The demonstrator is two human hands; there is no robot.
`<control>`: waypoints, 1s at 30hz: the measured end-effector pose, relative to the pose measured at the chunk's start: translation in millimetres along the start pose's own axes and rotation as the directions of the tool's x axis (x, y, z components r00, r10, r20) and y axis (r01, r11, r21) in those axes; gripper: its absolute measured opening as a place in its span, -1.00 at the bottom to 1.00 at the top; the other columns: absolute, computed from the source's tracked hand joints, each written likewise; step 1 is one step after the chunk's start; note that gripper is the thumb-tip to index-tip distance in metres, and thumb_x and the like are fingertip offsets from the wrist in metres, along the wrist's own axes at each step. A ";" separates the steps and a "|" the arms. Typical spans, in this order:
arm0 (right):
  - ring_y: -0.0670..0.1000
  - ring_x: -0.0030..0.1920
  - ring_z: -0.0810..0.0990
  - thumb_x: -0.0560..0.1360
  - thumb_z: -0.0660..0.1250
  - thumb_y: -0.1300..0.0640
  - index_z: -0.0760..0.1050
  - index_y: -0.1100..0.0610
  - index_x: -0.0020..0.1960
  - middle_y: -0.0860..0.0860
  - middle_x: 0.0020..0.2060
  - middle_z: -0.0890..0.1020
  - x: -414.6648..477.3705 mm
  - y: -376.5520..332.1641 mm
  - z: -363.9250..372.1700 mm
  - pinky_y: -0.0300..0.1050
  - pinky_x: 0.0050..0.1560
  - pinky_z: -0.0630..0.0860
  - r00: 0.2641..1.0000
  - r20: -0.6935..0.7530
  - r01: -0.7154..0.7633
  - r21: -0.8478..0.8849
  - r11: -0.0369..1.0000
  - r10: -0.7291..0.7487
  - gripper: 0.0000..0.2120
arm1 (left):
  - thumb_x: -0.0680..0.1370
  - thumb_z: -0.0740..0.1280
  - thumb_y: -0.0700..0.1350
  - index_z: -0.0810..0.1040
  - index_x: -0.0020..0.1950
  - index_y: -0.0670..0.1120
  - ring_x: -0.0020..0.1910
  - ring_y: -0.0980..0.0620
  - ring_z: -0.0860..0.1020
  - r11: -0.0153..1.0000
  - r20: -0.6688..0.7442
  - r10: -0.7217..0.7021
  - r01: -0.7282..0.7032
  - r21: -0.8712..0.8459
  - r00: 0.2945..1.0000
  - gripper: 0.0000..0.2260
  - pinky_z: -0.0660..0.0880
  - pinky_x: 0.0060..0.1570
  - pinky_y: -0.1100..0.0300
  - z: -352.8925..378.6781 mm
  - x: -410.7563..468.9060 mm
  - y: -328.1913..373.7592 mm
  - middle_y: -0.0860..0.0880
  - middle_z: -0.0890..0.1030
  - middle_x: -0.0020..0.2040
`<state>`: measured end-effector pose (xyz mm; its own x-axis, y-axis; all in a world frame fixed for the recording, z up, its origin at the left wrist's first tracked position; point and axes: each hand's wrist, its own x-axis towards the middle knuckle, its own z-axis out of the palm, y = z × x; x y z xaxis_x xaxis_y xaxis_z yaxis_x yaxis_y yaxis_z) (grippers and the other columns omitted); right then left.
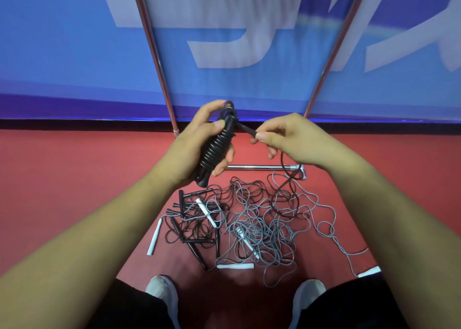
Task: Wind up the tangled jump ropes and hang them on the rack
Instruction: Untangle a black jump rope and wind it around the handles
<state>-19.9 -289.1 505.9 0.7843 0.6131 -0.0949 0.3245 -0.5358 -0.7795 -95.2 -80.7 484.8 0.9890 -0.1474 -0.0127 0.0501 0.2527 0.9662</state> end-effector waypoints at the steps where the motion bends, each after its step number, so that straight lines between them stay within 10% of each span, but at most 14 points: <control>1: -0.08 -0.39 0.60 0.62 0.30 0.11 0.66 0.05 -0.04 0.00 -0.47 0.57 0.2 0.7 1.3 -0.17 -0.30 0.44 1.000 0.008 0.002 -0.012 1.000 -0.002 -0.84 | 0.60 0.16 -0.07 0.34 0.27 -0.01 -0.60 -0.05 0.37 1.000 -0.010 0.003 -0.004 -0.018 1.000 -0.76 0.34 -0.52 0.23 -1.0 0.2 0.9 -0.31 0.50 -0.37; 7: -0.04 -0.47 0.47 0.63 0.29 0.07 0.64 0.07 -0.06 -0.11 -0.52 0.42 -1.7 1.7 0.7 -0.16 -0.32 0.42 0.999 0.012 -0.033 0.040 0.999 0.033 -0.82 | 0.67 0.11 -0.11 0.24 -0.09 -0.03 -0.63 -0.01 0.35 0.998 -0.096 -0.043 0.038 -0.050 0.994 -0.86 0.27 -0.54 0.27 -3.3 1.1 5.9 -0.27 0.48 -0.36; 23: -0.07 -0.35 0.49 0.56 0.38 0.06 0.65 0.10 -0.08 -0.06 -0.37 0.56 -7.9 -19.2 6.1 -0.28 -0.30 0.36 0.995 0.027 0.102 -0.306 0.947 -0.099 -0.87 | 0.62 0.35 -0.13 0.46 0.03 -0.08 -0.52 -0.03 0.50 0.900 -0.280 -0.053 0.167 0.402 0.959 -0.92 0.45 -0.44 0.17 -25.4 8.3 -1.4 -0.17 0.63 -0.28; 30: 0.03 -0.25 0.53 0.56 0.36 0.08 0.68 0.12 -0.05 0.00 -0.30 0.63 -7.4 -22.1 16.2 -0.03 -0.19 0.46 0.989 0.064 0.149 -0.341 0.928 -0.136 -0.84 | 0.57 0.41 0.04 0.54 0.19 0.07 -0.44 0.02 0.60 0.507 -0.073 -0.061 0.094 0.857 0.995 -0.78 0.44 -0.45 0.37 -23.0 7.6 -10.2 0.02 0.62 -0.26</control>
<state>-41.4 -272.3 513.8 0.6977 0.7159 -0.0278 0.5988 -0.6039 -0.5261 -85.0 -62.4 468.9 0.9916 -0.0928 -0.0906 -0.0012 -0.7052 0.7090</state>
